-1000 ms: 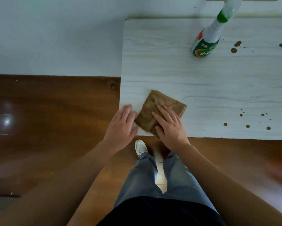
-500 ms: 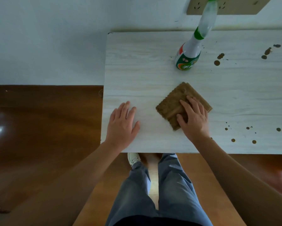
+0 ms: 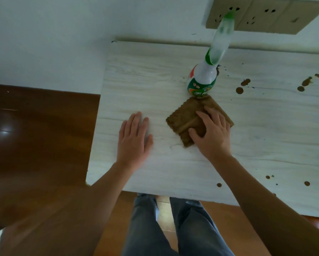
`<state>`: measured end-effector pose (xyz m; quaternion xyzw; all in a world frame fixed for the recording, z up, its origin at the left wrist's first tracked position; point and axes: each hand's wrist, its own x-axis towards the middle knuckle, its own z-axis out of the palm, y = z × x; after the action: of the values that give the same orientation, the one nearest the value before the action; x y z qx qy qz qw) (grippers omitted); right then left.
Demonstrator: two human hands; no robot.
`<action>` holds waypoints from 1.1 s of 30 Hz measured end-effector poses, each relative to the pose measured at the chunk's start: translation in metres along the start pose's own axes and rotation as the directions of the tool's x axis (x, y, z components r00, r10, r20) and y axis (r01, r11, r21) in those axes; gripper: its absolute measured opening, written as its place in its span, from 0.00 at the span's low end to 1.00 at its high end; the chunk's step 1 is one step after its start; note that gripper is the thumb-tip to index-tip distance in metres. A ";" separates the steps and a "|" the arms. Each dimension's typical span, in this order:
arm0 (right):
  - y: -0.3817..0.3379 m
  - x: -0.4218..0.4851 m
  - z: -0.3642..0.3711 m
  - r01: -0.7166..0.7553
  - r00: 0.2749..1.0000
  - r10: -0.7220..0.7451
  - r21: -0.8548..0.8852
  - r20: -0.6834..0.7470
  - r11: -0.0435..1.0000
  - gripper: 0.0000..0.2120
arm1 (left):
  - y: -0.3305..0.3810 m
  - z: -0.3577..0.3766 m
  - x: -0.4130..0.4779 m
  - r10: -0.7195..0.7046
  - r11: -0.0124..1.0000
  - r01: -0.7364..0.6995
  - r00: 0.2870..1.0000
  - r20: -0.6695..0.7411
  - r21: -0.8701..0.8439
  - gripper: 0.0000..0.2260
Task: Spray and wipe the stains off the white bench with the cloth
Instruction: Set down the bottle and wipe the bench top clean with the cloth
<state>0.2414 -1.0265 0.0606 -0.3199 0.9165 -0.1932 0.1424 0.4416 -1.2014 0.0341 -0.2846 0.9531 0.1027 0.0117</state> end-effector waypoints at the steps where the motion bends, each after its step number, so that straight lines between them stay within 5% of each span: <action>1: 0.003 0.001 -0.003 -0.005 1.000 0.005 0.045 -0.010 0.999 0.30 | 0.000 0.000 0.000 -0.001 1.000 0.001 1.000 -0.008 0.001 0.26; 6: -0.002 0.035 -0.026 -0.099 0.986 0.138 0.324 -0.097 0.941 0.30 | 0.001 0.002 0.000 0.004 1.000 -0.004 0.999 -0.051 0.003 0.26; 13: -0.020 0.091 -0.036 -0.102 0.975 0.176 0.430 -0.135 0.897 0.39 | -0.002 0.007 -0.001 0.011 1.000 -0.012 0.994 -0.110 -0.013 0.26; 21: -0.062 0.132 -0.017 0.062 0.982 0.017 0.406 -0.188 0.912 0.35 | -0.005 0.009 -0.001 -0.009 1.000 0.008 0.997 -0.074 -0.025 0.27; 33: -0.170 0.203 0.036 0.204 0.979 -0.188 0.448 -0.080 0.870 0.35 | -0.004 0.009 -0.001 -0.031 0.999 0.030 0.998 -0.049 -0.033 0.27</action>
<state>0.1919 -1.2885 0.0769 -0.3658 0.8110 -0.4208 0.1771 0.4446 -1.2025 0.0243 -0.3016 0.9469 0.1106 -0.0151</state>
